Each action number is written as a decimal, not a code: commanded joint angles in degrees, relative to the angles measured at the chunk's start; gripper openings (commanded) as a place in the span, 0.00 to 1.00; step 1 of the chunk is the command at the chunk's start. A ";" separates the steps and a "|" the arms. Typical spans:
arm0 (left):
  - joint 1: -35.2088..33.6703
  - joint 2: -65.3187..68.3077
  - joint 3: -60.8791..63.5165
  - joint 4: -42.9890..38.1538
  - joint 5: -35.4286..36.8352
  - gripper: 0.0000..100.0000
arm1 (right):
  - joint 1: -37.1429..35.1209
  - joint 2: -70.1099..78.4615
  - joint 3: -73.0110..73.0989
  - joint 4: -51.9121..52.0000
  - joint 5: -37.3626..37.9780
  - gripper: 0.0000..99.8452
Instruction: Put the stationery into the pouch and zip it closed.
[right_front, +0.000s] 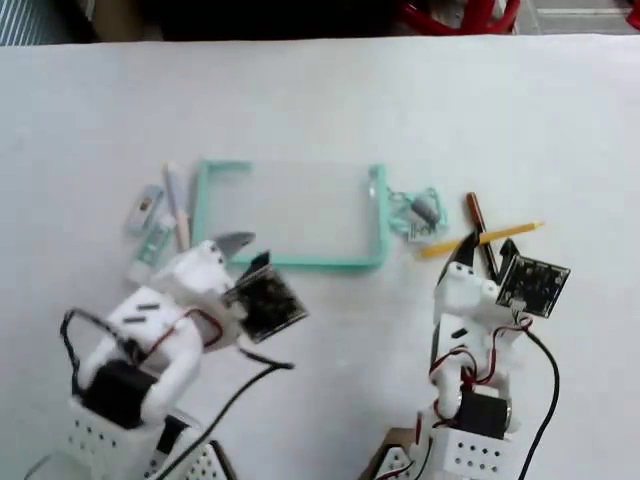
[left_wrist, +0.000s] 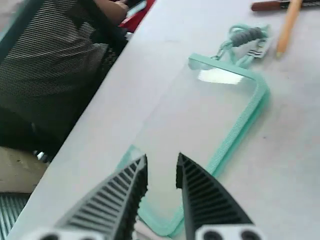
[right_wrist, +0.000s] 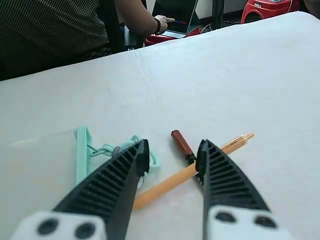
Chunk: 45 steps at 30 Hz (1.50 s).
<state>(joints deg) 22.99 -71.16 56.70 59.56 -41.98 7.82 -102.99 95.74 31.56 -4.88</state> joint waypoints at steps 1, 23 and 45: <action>6.73 20.18 -11.96 3.87 -1.93 0.12 | 0.66 -0.31 0.09 -1.45 -0.44 0.17; 9.10 76.79 -23.91 -25.23 -4.40 0.14 | 3.38 -0.31 0.26 -3.65 -0.62 0.17; 7.43 77.93 -23.12 -32.00 -8.62 0.12 | 1.36 -0.31 0.35 -3.91 -0.09 0.17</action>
<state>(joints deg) 30.37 7.34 34.37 29.23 -49.01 9.76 -102.99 95.74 28.92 -4.88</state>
